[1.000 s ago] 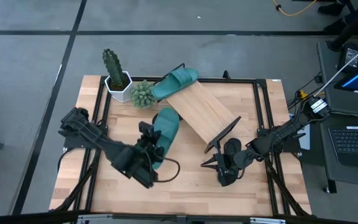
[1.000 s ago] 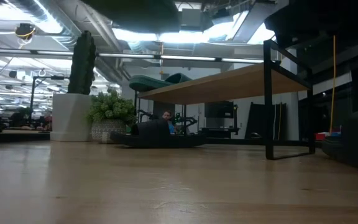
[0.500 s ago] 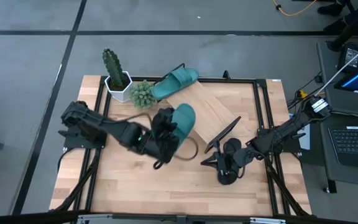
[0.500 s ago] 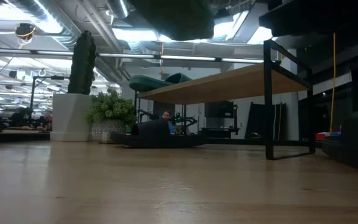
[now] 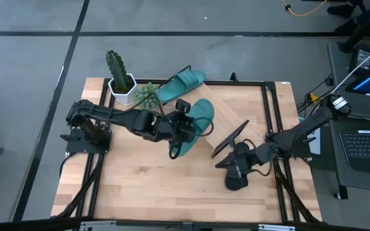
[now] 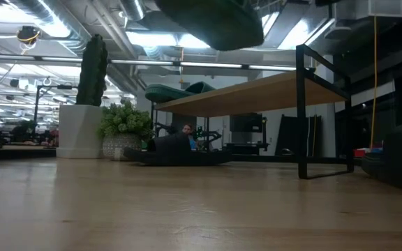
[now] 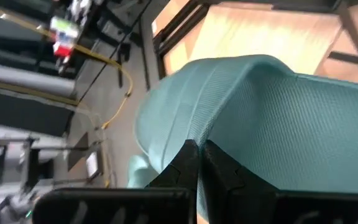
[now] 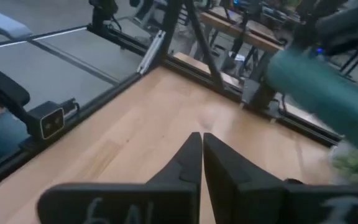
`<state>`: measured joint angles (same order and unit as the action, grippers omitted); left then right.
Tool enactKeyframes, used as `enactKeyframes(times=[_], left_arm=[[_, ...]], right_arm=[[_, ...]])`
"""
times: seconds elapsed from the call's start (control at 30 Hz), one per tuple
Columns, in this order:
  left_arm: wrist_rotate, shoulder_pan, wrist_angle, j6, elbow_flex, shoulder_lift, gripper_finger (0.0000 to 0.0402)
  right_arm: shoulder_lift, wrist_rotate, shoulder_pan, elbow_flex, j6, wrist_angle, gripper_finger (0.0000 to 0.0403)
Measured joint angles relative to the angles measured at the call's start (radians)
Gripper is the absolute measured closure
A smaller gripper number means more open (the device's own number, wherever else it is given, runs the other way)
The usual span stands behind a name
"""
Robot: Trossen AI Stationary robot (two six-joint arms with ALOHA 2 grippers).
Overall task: Pick and place slides into the shelf
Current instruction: Put the green slides on the shelf
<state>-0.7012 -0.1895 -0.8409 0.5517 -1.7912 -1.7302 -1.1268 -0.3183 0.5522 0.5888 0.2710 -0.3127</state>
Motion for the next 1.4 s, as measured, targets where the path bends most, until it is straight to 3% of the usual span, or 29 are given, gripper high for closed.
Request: enactKeyframes(times=[0.17,0.3,0.43,0.67,1.07,1.2,1.4], left_arm=[[0.123,0.077,0.046,0.071,0.000,0.000,0.0401],[0.177,0.141,0.079,0.128,0.000,0.000,0.0401],[0.327,0.197,0.108,0.184,0.001,0.000,0.0401],[0.439,0.265,0.146,0.219,0.002,-0.004,0.0401],[0.461,0.354,0.391,0.294,0.210,-0.006,0.0401],[0.567,0.398,0.409,0.300,0.212,-0.005,0.0401],[0.629,0.455,0.411,0.350,0.212,-0.005,0.0401]], right_arm=[[0.088,-0.128,-0.002,0.000,-0.013,0.150,0.0384],[0.134,-0.134,-0.001,0.000,-0.032,0.206,0.0384],[0.164,-0.137,-0.003,0.000,-0.040,0.260,0.0384],[0.210,-0.140,-0.030,0.000,-0.058,0.294,0.0384],[0.223,-0.139,-0.072,0.000,-0.084,0.362,0.0384],[0.223,-0.139,-0.082,0.000,-0.085,0.364,0.0384],[0.223,-0.139,-0.092,0.000,-0.084,0.364,0.0384]])
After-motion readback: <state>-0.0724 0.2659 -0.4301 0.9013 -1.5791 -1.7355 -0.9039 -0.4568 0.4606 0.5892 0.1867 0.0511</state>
